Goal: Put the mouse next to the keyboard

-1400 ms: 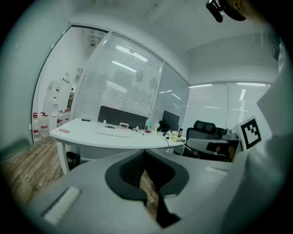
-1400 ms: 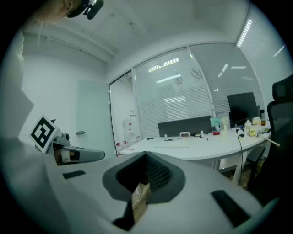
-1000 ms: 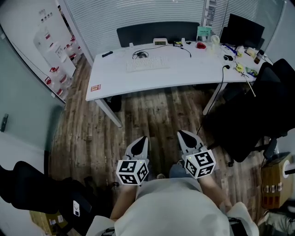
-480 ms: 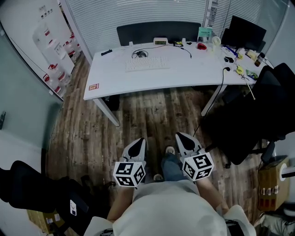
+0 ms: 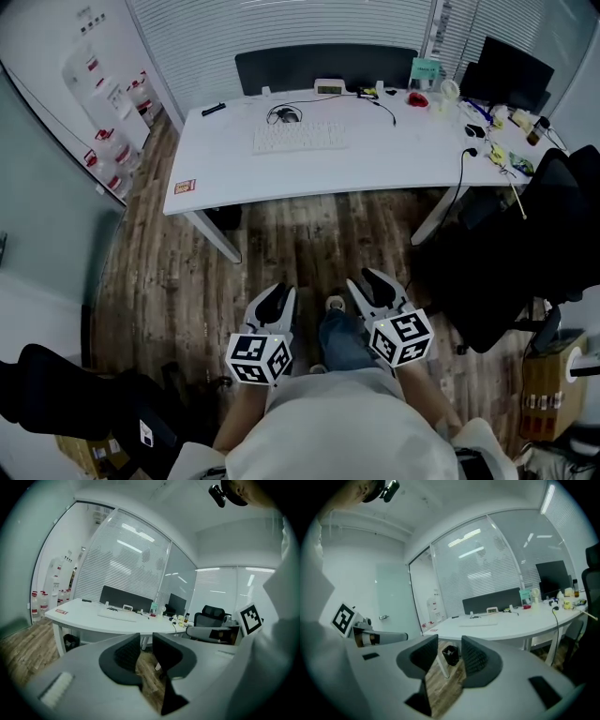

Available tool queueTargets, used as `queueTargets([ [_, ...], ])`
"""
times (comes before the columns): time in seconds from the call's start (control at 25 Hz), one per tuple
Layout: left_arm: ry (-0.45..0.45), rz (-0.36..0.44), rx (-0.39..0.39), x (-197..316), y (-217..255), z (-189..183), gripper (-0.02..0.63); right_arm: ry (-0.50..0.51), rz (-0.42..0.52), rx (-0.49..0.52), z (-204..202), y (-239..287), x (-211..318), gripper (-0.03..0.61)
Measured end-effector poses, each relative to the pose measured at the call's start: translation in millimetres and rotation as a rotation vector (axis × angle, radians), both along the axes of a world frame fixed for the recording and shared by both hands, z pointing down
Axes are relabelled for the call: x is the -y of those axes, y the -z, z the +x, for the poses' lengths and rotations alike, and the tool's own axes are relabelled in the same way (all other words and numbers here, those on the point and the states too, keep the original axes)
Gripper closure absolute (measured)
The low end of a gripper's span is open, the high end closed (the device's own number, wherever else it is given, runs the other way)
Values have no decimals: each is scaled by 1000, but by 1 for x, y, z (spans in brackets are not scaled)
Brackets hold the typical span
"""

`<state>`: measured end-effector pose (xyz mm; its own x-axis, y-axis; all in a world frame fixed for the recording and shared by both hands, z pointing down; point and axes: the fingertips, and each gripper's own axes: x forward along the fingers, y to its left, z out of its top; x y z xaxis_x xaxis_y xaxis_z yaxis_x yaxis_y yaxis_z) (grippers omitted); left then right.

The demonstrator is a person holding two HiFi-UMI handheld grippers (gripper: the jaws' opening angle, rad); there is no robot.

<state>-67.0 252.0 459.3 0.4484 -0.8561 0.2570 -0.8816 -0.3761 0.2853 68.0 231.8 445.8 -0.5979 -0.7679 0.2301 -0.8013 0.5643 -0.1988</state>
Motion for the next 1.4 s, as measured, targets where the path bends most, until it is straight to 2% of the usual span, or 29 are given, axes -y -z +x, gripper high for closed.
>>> queueTargets([
  [0.24,6,-6,-14,63,-5,3,503,35,-7,9,-1,0,68,371],
  [0.4,12,-2,-7,108,-3,6,460,59,-5,16,-1,6,117,354],
  [0.64,36,-10,3,179,4,11,434,93,-10,1,5,14,191,334],
  [1.04,75,13,5,280,11,22,430,145,-15,-14,11,13,295,333],
  [1.4,98,-9,9,328,4,24,430,160,-33,-11,15,6,347,333],
])
